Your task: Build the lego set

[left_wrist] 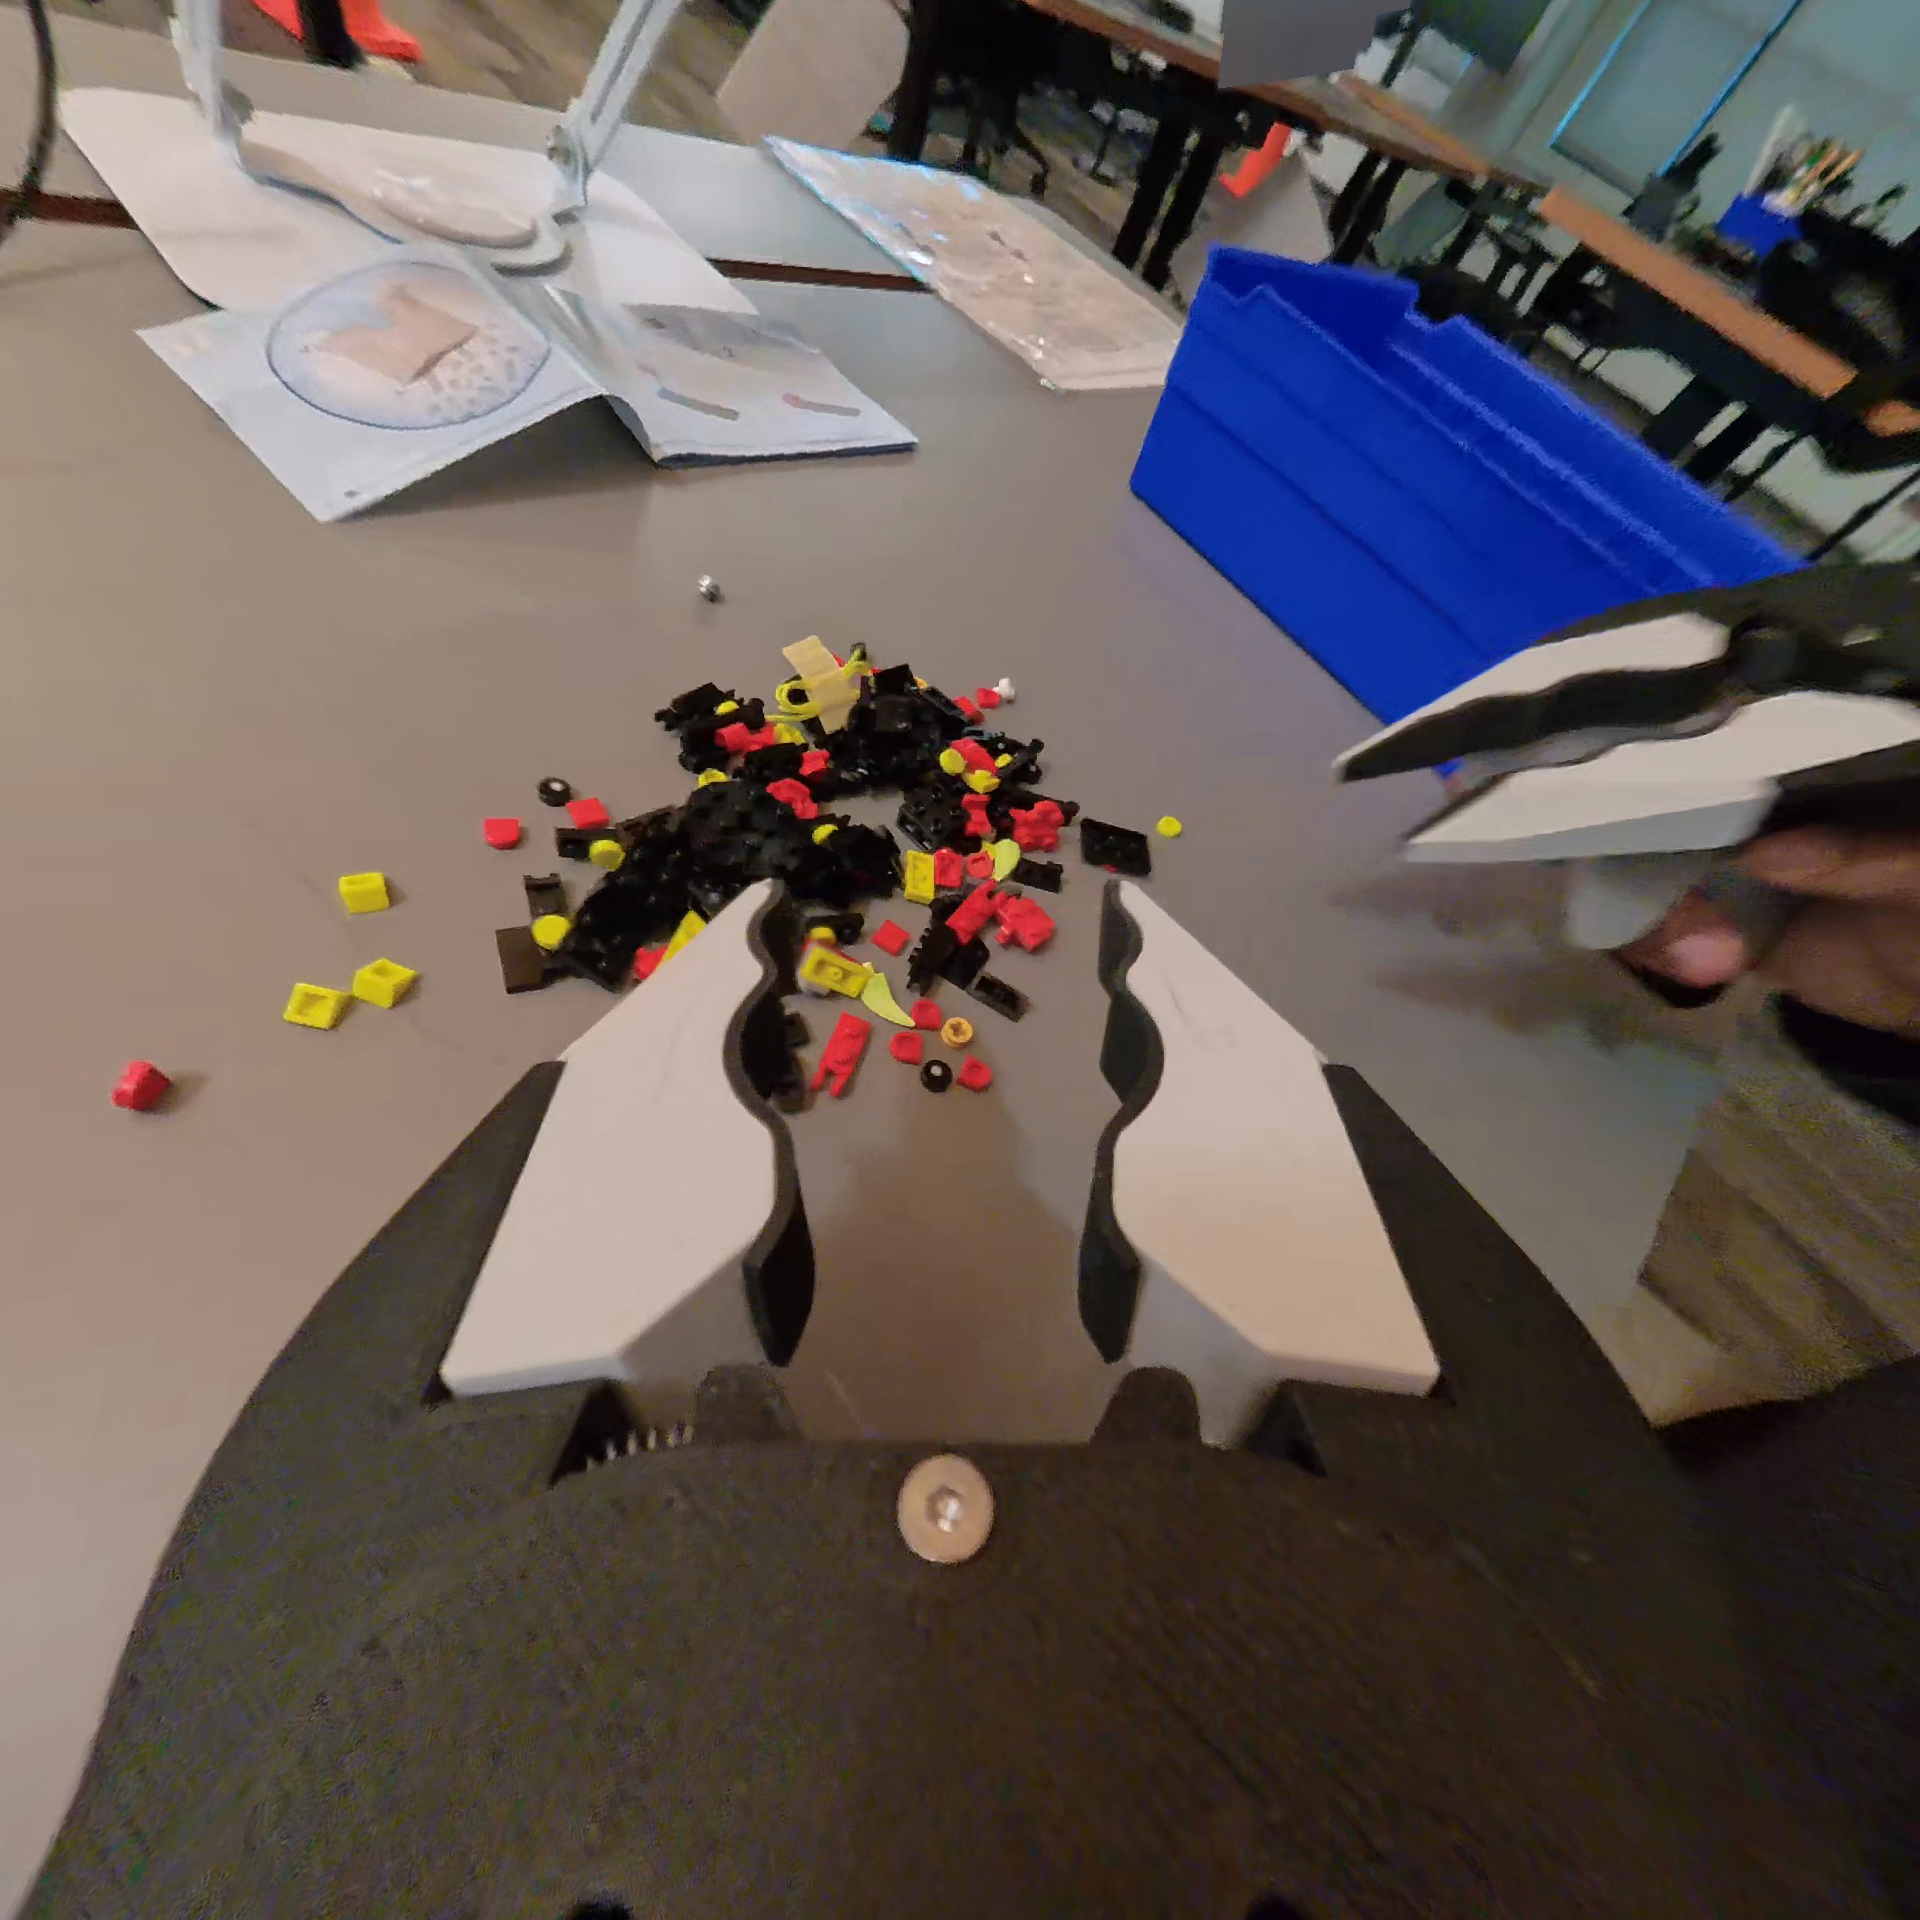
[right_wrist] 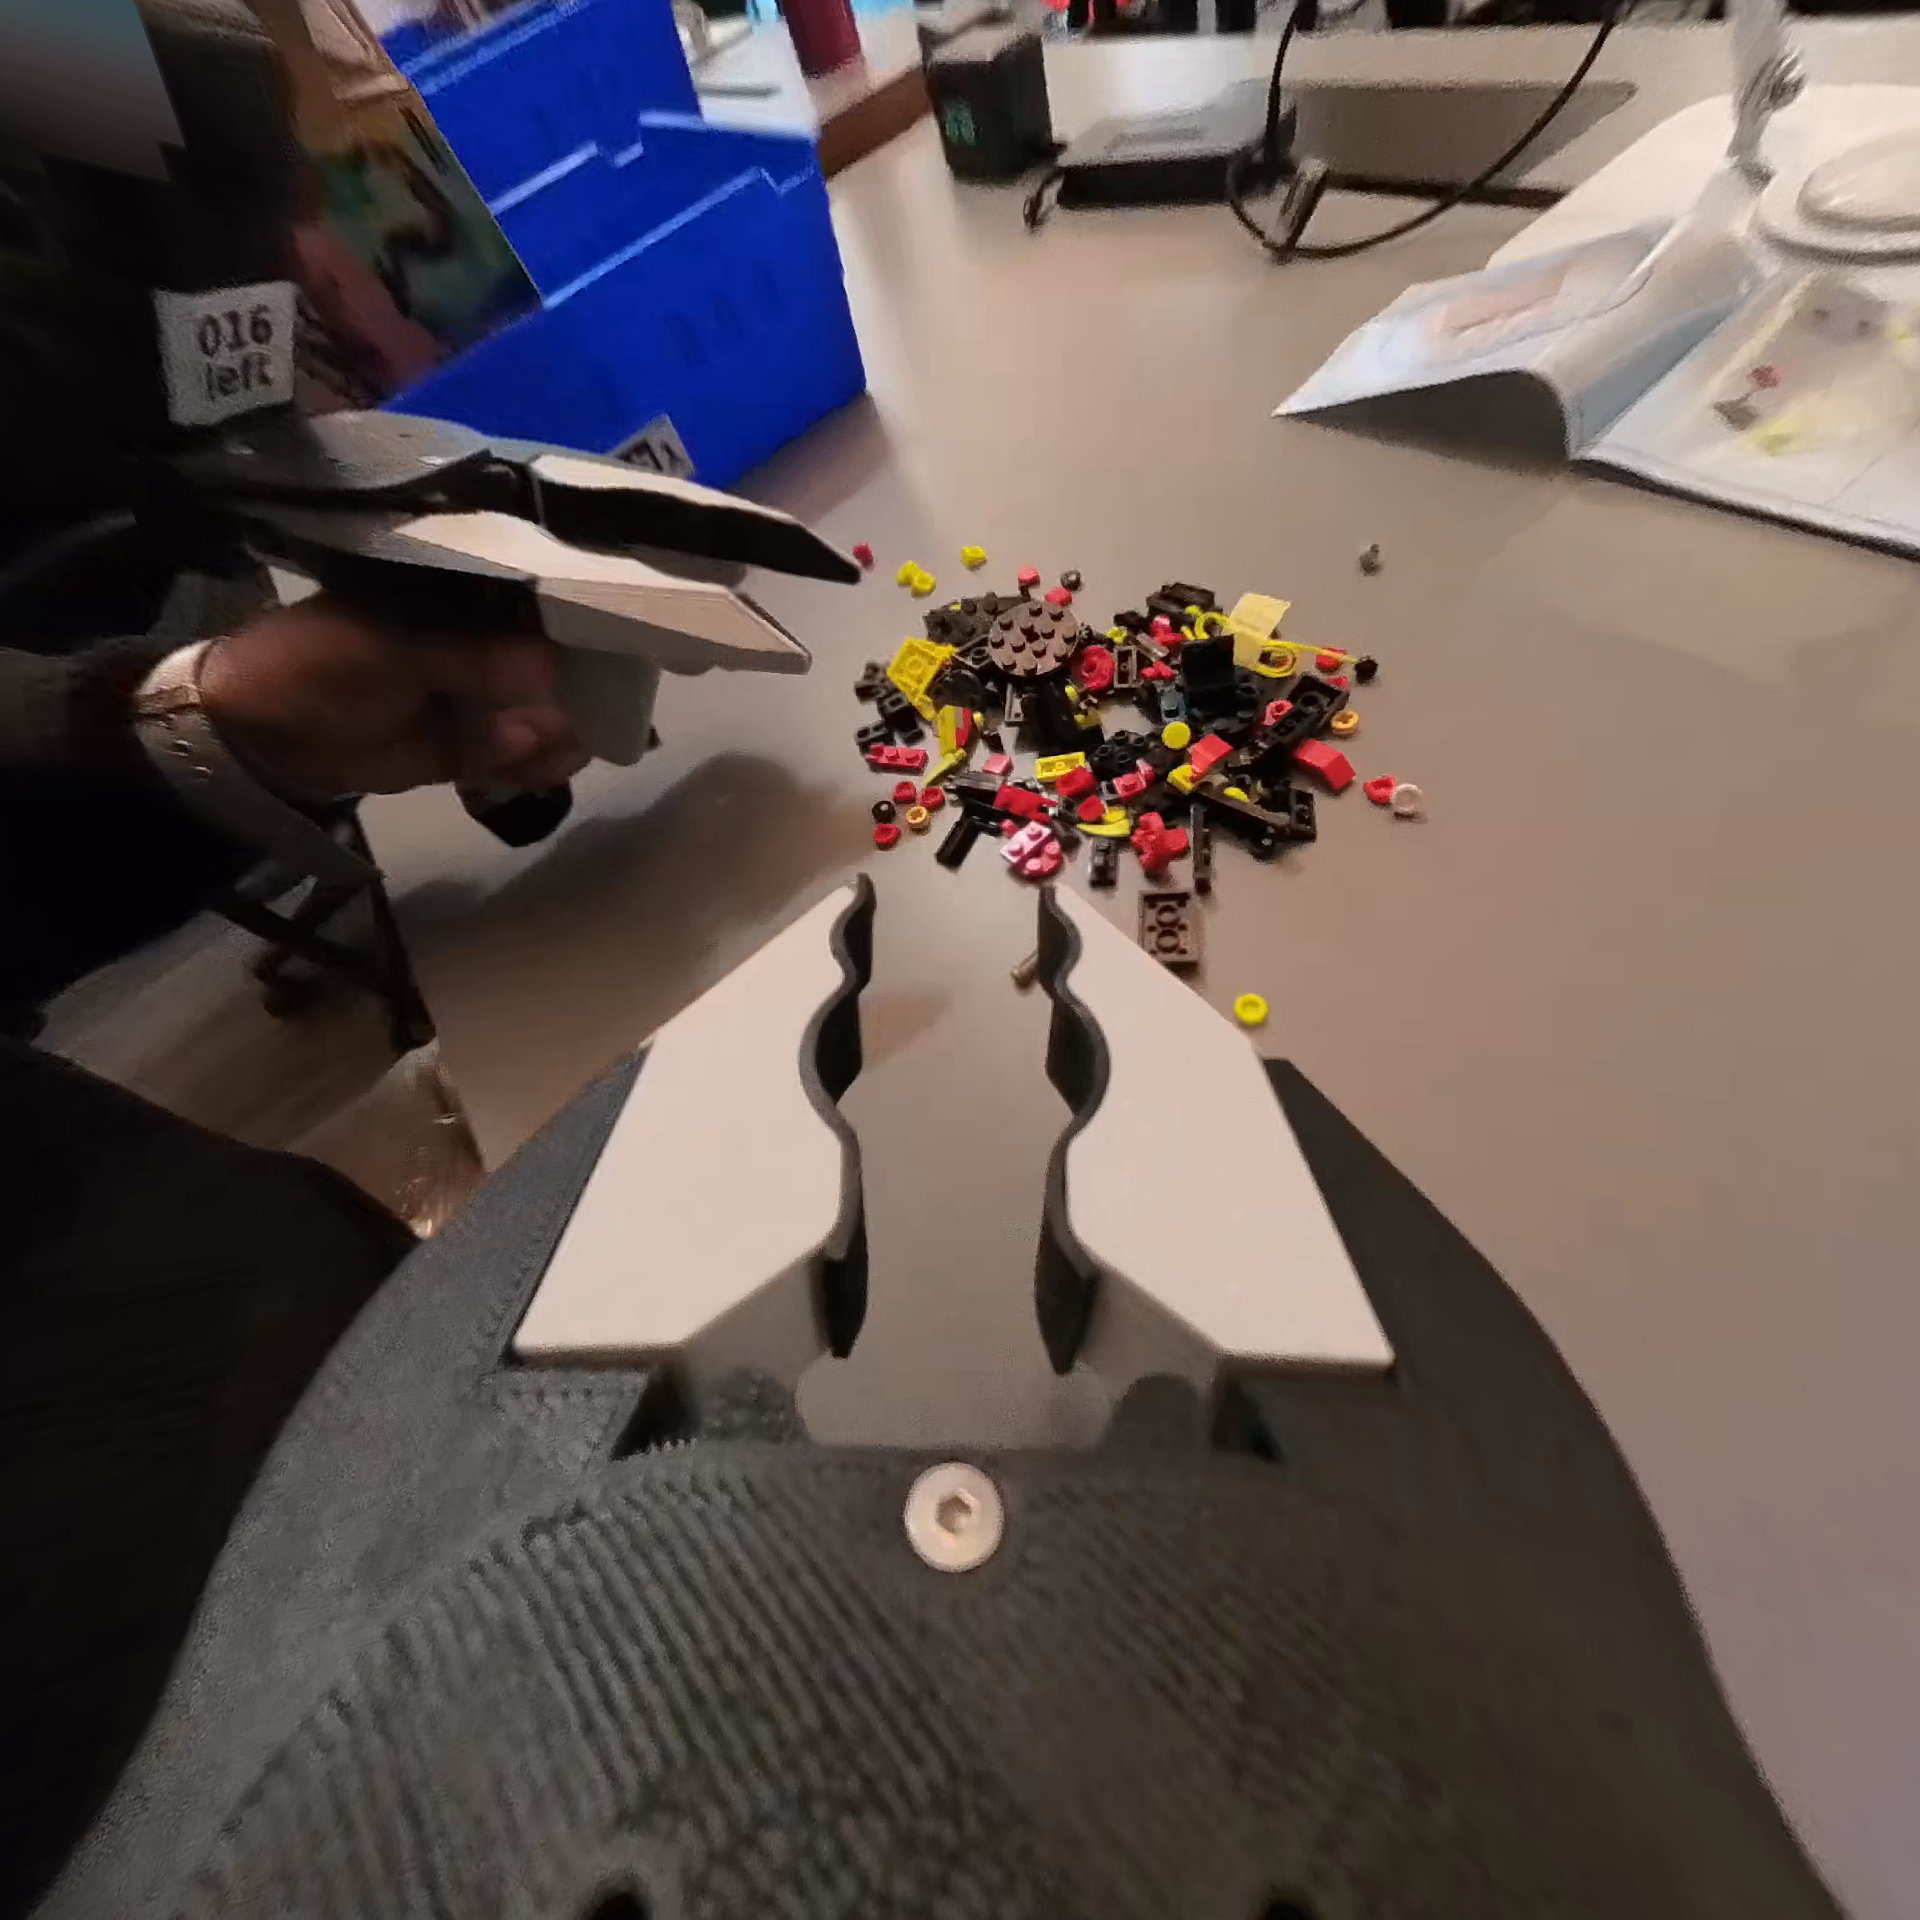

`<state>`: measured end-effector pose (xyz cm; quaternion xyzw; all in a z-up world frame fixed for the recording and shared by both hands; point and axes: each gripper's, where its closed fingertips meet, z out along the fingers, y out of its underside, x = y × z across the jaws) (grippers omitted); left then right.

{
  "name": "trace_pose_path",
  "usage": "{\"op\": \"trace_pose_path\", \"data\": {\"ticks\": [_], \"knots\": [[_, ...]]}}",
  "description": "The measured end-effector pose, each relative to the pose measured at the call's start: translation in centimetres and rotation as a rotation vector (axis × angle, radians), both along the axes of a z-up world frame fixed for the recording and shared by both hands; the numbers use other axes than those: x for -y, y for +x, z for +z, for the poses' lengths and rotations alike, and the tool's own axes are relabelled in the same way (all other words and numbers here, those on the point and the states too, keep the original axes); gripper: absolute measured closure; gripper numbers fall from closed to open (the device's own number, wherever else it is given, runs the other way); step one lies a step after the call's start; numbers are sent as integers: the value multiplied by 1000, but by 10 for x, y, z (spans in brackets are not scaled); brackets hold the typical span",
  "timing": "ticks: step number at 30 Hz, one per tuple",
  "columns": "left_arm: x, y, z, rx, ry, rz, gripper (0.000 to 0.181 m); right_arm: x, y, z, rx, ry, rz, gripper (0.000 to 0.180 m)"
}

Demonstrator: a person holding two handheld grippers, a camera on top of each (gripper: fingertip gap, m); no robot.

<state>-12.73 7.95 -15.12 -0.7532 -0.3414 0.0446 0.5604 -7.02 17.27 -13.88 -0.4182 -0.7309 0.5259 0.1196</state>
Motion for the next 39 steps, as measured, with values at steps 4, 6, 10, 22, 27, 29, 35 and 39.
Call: {"op": "trace_pose_path", "data": {"ticks": [4,6,10,22,27,29,35,39], "knots": [[-11,-12,22,-151,-61,36,120,-18,24,8,-19,-44,-50,150],[-29,-23,24,-194,-119,3,118,-7,37,6,24,-130,-14,146],[-59,-92,7,-272,-331,18,109,11,56,7,11,-106,80,142],[-95,-230,-52,-331,-840,26,114,-18,59,-1,4,-76,-5,143],[-97,-248,-56,-331,-865,28,137,-35,54,-2,42,-149,-63,143],[-97,-252,-58,-349,-872,16,154,-38,53,-1,46,-164,-72,144],[-107,-252,-27,-454,-747,58,181,-37,54,1,63,-207,-62,144],[-120,-226,6,-501,-664,22,181,-38,55,7,39,-207,-70,145]]}}
